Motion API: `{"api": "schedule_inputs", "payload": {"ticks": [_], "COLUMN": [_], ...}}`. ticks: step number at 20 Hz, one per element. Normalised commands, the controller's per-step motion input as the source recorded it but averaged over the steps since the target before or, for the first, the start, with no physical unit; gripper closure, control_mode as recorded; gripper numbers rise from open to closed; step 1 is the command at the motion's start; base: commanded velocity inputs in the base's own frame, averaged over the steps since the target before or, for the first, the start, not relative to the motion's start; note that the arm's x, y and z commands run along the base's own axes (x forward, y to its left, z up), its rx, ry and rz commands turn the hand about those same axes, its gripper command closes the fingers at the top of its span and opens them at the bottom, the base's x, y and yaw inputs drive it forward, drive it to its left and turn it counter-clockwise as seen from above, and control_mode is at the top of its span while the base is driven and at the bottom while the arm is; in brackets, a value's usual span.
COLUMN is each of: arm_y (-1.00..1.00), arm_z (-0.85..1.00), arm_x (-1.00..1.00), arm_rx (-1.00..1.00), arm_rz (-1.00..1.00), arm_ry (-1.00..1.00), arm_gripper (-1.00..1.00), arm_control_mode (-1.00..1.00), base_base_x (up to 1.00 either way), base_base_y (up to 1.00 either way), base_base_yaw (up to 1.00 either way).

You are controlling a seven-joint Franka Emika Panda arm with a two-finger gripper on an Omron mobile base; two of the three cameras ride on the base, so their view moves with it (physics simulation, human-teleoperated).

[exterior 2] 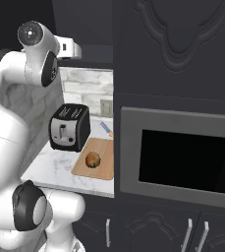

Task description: Pick the bread, place it on the cutting board, pick the jam, place it on the counter, and close the cabinet.

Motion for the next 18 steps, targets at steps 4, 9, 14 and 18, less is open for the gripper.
{"api": "schedule_inputs", "payload": {"ticks": [4, 9, 14, 18], "arm_y": [0.02, 0.03, 0.08, 0.1], "arm_z": [0.0, 0.0, 0.0, 0.0], "arm_x": [0.13, 0.24, 0.33, 0.29], "arm_rx": [0.0, 0.0, 0.0, 0.0], "arm_rz": [0.07, 0.08, 0.07, 0.05], "arm_ry": [0.0, 0.01, 0.05, 0.08], "arm_gripper": [-1.0, -1.0, -1.0, -1.0], "arm_control_mode": [-1.0, -1.0, -1.0, -1.0], "base_base_x": [0.0, 0.0, 0.0, 0.0], "base_base_y": [0.0, 0.0, 0.0, 0.0], "base_base_yaw": [0.0, 0.0, 0.0, 0.0]}}
